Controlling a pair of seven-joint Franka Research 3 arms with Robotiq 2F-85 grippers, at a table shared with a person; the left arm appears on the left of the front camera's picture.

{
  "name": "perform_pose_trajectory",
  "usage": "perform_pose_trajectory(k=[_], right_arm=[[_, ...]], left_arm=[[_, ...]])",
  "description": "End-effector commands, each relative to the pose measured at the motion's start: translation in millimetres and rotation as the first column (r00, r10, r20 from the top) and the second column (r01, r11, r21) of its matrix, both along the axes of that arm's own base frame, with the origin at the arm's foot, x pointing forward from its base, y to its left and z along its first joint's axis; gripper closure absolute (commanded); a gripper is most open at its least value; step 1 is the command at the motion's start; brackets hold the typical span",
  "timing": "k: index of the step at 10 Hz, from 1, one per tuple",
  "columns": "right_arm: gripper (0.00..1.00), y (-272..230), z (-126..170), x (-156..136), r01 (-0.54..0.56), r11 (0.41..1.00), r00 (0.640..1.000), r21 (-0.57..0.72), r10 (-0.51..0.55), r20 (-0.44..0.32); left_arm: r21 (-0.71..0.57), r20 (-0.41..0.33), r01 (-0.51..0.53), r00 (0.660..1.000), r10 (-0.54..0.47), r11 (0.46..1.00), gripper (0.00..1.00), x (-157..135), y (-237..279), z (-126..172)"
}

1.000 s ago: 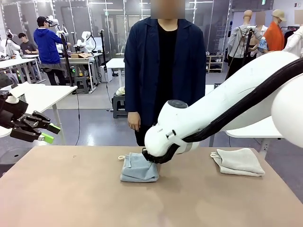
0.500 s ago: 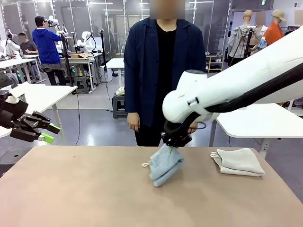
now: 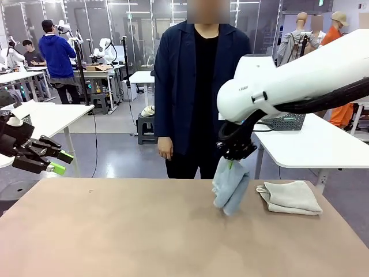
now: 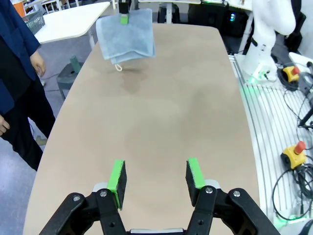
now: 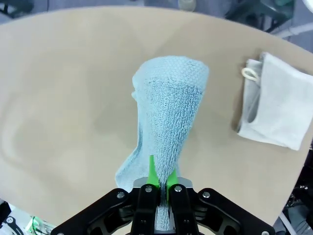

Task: Fold the towels and place them in the basket.
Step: Stack the folded Towel with hook on the right side of the table.

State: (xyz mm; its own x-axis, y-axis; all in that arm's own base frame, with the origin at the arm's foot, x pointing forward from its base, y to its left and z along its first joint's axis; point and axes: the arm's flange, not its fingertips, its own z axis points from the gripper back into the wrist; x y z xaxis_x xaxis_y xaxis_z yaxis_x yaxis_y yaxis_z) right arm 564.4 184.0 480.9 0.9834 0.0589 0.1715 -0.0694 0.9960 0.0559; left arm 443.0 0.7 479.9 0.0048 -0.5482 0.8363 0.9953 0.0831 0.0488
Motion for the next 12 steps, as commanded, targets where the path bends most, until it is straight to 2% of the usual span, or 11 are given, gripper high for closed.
perform_pose_trajectory(k=[1, 3, 4, 8, 9, 10, 12], right_arm=[[1.00, -18, 12, 0, 0.011, 1.000, 1.000, -0.017, -0.011, 0.006], [1.00, -26, 18, 2, 0.049, 0.998, 0.999, -0.037, -0.049, -0.006], [1.00, -21, 14, 0, 0.033, 0.999, 0.999, -0.003, -0.033, 0.007], [1.00, -21, 14, 0, 0.033, 0.999, 0.999, -0.003, -0.033, 0.007], [0.94, -22, 14, -1, 0.031, 0.999, 1.000, -0.011, -0.031, 0.001], [0.94, -22, 12, 6, -0.012, 0.999, 0.999, 0.034, 0.014, -0.041], [0.94, -38, 20, 11, 0.001, 0.999, 1.000, 0.048, 0.000, -0.022]], left_arm=[[-0.017, 0.004, 0.007, 1.000, -0.007, 1.000, 0.37, -1, 0, 1], [-0.017, 0.004, 0.007, 1.000, -0.007, 1.000, 0.37, -1, 0, 1], [-0.017, 0.004, 0.007, 1.000, -0.007, 1.000, 0.37, -1, 0, 1], [-0.017, 0.004, 0.007, 1.000, -0.007, 1.000, 0.37, -1, 0, 1], [-0.017, 0.004, 0.007, 1.000, -0.007, 1.000, 0.37, -1, 0, 1], [-0.017, 0.004, 0.007, 1.000, -0.007, 1.000, 0.37, -1, 0, 1], [-0.017, 0.004, 0.007, 1.000, -0.007, 1.000, 0.37, -1, 0, 1]])
